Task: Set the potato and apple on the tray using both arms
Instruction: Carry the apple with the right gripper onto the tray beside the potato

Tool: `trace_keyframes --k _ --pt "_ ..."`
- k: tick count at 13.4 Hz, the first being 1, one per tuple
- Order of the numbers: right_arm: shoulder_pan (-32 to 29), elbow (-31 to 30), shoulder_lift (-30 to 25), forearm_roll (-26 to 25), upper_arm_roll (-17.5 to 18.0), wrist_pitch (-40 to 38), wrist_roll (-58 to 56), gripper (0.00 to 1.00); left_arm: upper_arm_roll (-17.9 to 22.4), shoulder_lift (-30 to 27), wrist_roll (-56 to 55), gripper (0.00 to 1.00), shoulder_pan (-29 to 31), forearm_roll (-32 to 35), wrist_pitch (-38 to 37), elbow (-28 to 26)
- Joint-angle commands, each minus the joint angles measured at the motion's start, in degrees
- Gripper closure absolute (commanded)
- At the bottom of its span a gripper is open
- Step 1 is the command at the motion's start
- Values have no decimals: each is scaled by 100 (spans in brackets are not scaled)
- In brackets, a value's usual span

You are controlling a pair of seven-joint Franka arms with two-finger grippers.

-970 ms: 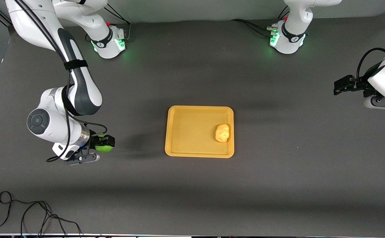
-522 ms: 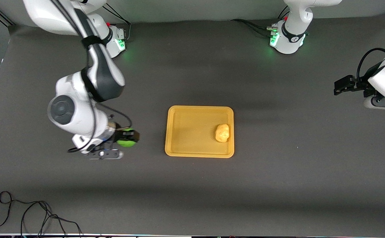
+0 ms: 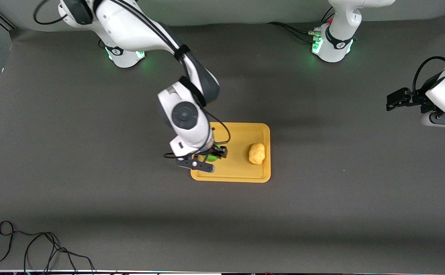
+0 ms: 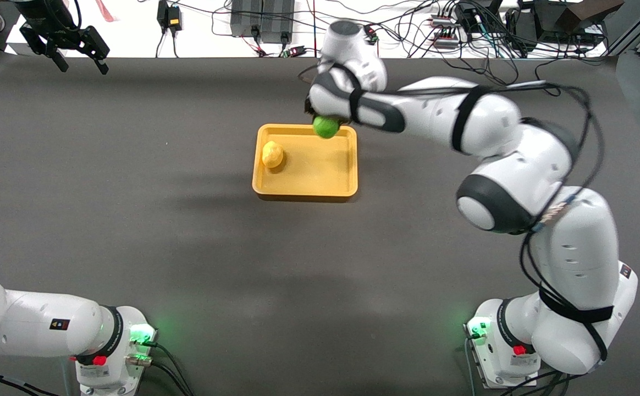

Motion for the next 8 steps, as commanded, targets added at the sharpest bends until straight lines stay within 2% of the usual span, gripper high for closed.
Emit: trace_keyframes --k 1,4,7,8 --pt "182 405 715 37 -94 265 261 45 43 57 -27 0 -75 80 -10 131" --pt "296 413 919 54 -85 292 305 45 43 57 -27 0 -58 80 -1 114" --pt "394 396 1051 63 -85 643 525 45 43 57 -27 0 -67 80 -1 122" --pt "394 396 1051 63 -85 643 525 41 43 57 -27 0 -67 80 25 114"
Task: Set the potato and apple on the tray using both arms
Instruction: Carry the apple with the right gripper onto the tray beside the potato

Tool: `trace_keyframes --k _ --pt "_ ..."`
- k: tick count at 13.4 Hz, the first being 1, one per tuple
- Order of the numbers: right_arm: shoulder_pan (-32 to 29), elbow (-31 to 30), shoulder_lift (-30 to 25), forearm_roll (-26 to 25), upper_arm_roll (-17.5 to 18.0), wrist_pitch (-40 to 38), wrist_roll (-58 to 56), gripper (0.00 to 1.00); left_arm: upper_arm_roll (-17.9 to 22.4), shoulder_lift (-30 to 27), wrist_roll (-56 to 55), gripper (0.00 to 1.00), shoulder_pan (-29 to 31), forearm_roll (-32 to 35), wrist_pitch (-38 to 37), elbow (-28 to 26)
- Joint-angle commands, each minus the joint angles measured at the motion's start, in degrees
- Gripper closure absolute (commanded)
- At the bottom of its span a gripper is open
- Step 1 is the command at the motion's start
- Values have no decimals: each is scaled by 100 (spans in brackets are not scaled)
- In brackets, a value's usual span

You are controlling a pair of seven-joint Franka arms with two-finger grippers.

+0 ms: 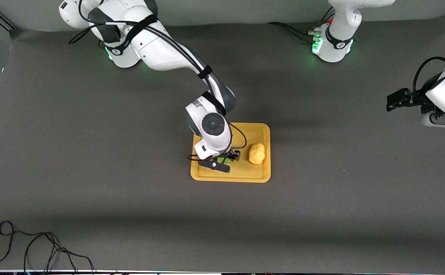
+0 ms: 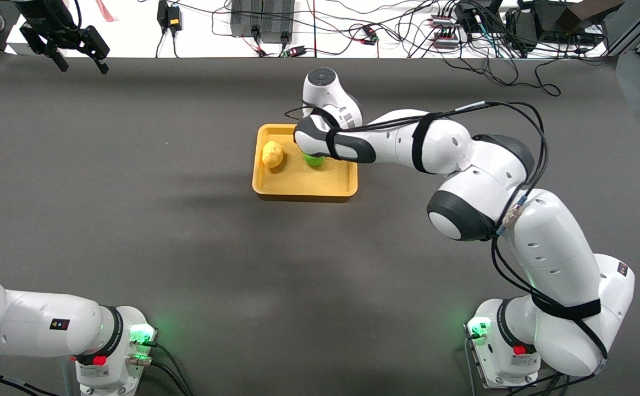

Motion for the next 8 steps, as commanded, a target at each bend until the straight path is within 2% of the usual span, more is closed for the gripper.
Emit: trace_keyframes --k 1,2,6,8 --pt "96 198 154 72 -82 85 205 11 42 53 -27 0 -67 77 13 111" --pt "113 198 155 55 -82 85 214 0 42 53 -27 0 -67 77 13 111" --pt "114 198 67 11 -117 85 100 0 34 53 -27 0 -75 77 13 111" --pt "96 181 -178 -234 -143 -2 39 0 34 53 -27 0 -67 77 22 111"
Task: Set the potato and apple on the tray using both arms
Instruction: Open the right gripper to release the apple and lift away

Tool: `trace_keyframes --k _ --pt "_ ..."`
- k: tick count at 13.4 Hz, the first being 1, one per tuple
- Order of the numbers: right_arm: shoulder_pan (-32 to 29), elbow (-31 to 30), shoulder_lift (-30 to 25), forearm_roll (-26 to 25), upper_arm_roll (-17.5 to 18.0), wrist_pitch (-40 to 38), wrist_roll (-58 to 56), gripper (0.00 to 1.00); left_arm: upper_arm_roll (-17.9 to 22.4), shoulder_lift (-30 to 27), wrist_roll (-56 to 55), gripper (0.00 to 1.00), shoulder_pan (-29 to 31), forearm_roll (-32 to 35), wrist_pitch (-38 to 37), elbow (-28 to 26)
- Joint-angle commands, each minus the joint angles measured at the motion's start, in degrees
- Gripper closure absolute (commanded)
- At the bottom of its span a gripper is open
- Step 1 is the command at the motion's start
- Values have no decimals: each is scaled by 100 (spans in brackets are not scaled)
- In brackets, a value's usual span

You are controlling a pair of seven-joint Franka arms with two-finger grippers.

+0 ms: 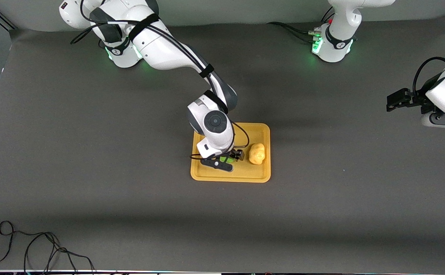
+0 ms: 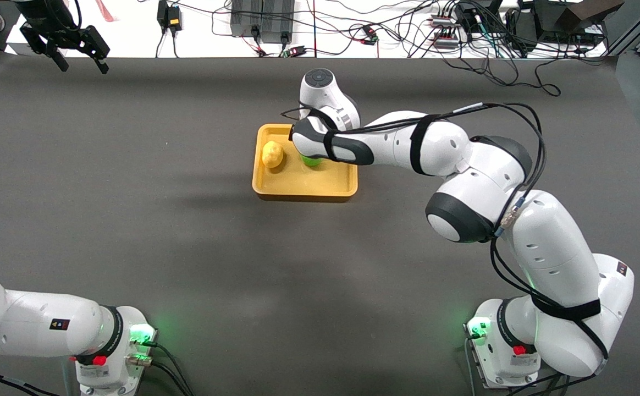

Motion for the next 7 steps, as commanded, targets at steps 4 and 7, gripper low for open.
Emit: trace_keyframes --k 4,7 --pt "-16 28 -734 -897 -185 -761 -19 0 35 59 -27 0 -66 77 11 111" --pt "-331 -104 -1227 -828 -379 -972 -885 0 35 50 -27 0 -66 77 11 111"
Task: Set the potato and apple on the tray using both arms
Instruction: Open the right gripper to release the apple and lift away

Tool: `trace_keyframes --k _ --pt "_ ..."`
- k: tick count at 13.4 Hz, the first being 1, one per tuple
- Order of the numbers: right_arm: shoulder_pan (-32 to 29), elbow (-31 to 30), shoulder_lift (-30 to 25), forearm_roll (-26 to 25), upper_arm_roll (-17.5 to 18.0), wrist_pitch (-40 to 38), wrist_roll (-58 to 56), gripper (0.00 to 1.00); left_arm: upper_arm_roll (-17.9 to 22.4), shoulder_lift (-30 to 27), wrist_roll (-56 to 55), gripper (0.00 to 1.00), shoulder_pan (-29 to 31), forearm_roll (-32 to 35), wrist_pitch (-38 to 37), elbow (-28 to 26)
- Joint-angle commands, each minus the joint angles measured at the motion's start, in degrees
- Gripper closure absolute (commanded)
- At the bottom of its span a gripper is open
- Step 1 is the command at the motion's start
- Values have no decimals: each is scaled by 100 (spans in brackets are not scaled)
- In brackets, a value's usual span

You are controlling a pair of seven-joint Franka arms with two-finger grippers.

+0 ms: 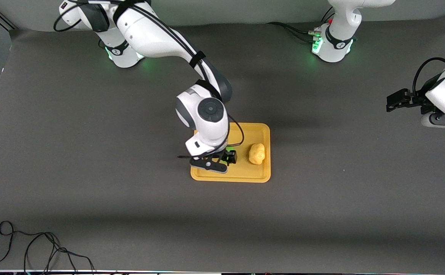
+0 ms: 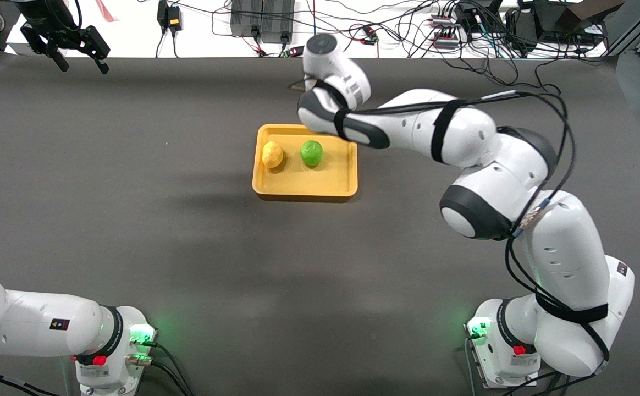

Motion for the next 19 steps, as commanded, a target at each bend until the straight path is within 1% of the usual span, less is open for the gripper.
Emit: trace_keyframes --k 1,3,4,5,6,7,10,12,13,14,15,16,17,18,19 --pt "-439 -256 -600 -4 -29 -351 -886 0 35 41 -27 0 -66 76 4 110" --pt "-817 -396 -1083 110 -29 -982 -1789 0 43 41 -27 0 -66 76 4 110" --pt "-967 -562 -1355 110 -38 -1264 -2325 0 44 49 -27 0 -66 76 4 110" --pt "-1151 -843 -1688 110 -38 -1319 -2653 0 44 41 -27 0 -66 76 4 110" --pt "-1301 -1098 -2014 119 -38 -1311 -2804 0 35 41 -27 0 -66 76 4 110" --pt "-1328 -1170 -2261 119 -38 -1372 -2831 0 43 41 -27 0 -66 76 4 110" --pt "-1670 -1503 -3034 286 -20 -1889 -3244 0 35 41 -27 0 -66 76 4 119" --pt "-2152 -2108 -3736 286 102 -1988 -3341 0 44 41 -27 0 -66 76 13 110" --pt "-2546 -2450 -4105 286 277 -1970 -3611 0 44 41 -27 0 -66 76 21 110" --pt "-3072 -2767 -4422 286 687 -1961 -3857 0 44 41 -27 0 -66 76 30 110" --pt "-3373 -2979 -4678 225 900 -1970 -3860 0 44 41 -27 0 -66 76 30 110" --pt "-3437 -3173 -4906 111 902 -1979 -3869 0 44 41 -27 0 -66 76 30 110" --pt "-3647 -3418 -5187 -160 946 -1988 -3904 0 44 41 -27 0 -66 76 30 110" --pt "-3831 -3664 -5460 -188 955 -1988 -3913 0 44 41 -27 0 -66 76 30 110" --pt "-3851 -3780 -5610 -250 955 -1996 -3947 0 44 32 -27 0 -66 76 30 110"
